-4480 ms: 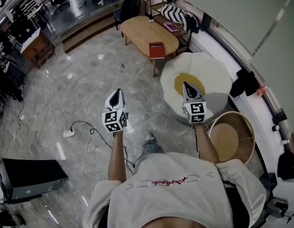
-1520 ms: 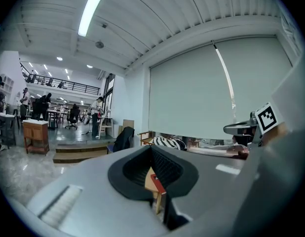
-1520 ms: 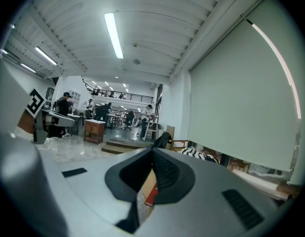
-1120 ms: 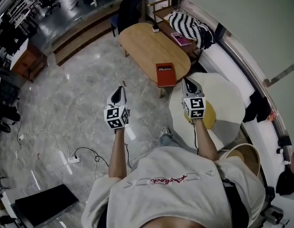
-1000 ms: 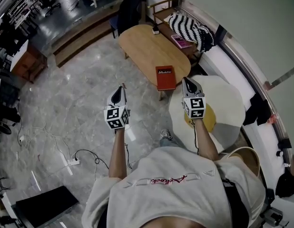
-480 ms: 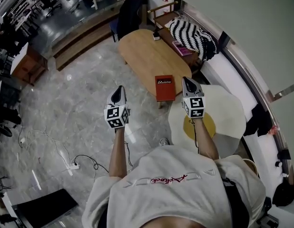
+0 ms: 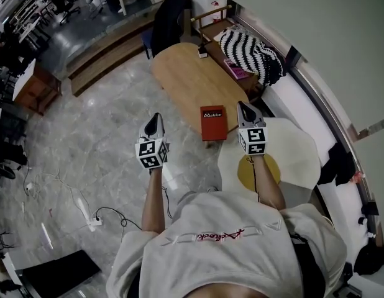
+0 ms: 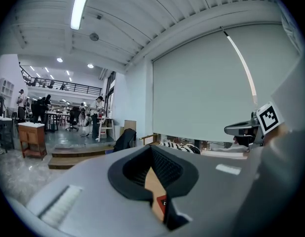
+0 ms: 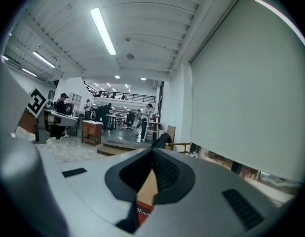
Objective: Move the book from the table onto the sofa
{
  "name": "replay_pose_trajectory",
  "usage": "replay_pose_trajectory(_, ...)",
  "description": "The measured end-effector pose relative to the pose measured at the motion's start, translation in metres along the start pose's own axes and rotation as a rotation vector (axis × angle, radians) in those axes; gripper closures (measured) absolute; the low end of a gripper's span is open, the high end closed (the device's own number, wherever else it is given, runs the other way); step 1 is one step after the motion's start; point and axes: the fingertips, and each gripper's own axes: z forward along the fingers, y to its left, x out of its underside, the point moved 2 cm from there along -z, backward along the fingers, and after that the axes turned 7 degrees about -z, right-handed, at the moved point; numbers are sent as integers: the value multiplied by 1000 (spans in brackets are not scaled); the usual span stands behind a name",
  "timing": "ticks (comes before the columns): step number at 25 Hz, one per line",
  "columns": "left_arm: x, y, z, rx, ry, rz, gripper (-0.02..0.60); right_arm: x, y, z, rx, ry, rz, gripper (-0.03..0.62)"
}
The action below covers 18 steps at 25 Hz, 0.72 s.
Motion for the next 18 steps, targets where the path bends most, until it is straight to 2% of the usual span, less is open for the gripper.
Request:
replay_pose_trajectory(12,-6,-5,22,12,-7,-13,572,5,-8,15,-7,10,1,585)
replay_pose_trajectory(18,-1,2,35,16,15,-18,572,11,-8,30,-4,24,11,585)
